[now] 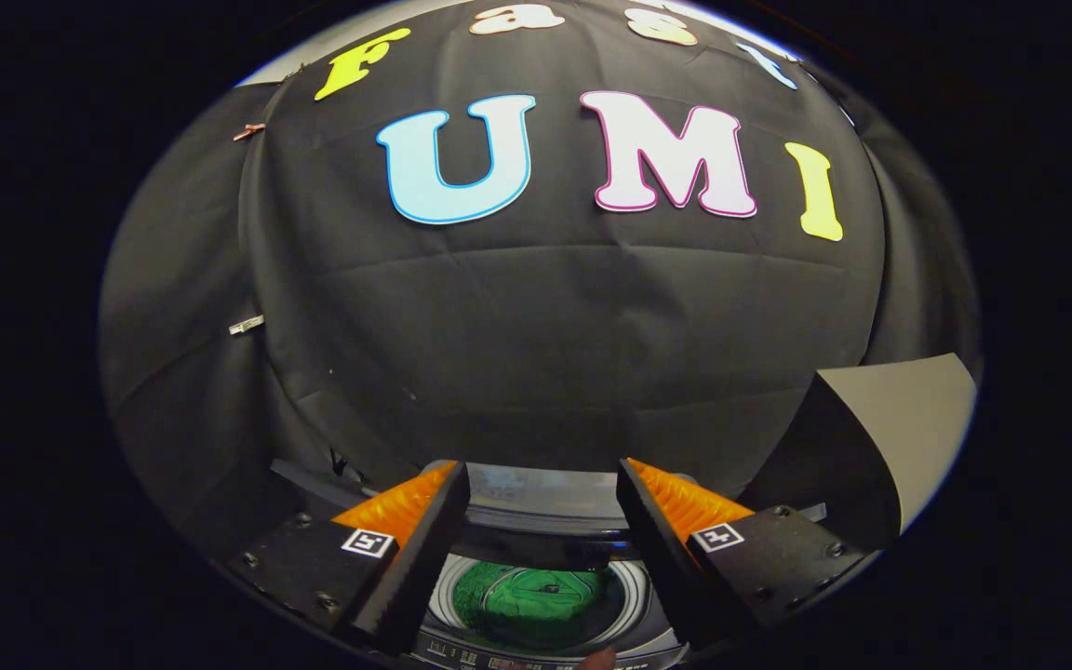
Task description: Put the clothes into the washing machine and then close the washing machine lid.
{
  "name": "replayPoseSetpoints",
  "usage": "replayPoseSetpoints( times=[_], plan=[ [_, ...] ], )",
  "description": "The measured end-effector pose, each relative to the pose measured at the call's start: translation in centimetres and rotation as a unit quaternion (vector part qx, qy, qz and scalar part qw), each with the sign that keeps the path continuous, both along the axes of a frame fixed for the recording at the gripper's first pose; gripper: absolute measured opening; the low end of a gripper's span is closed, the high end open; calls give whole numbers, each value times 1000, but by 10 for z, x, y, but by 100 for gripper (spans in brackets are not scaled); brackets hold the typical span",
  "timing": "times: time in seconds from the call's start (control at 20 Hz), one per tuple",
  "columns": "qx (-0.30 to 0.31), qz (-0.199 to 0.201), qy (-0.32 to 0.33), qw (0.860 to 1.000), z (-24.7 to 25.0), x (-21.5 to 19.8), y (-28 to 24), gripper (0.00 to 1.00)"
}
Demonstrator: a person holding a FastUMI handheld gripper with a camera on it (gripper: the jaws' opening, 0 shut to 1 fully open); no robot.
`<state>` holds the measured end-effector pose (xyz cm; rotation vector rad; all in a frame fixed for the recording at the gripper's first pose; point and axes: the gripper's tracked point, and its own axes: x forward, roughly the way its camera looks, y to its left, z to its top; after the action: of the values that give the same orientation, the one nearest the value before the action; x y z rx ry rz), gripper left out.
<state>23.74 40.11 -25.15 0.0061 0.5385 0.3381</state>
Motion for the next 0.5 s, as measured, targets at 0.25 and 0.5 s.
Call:
replayPoseSetpoints(
  times=[0.25, 0.5],
  plan=[
    [1, 34, 19, 999, -30, -46, 3, 100],
    [17, 54, 19, 998, -37, -83, 6, 100]
  ],
)
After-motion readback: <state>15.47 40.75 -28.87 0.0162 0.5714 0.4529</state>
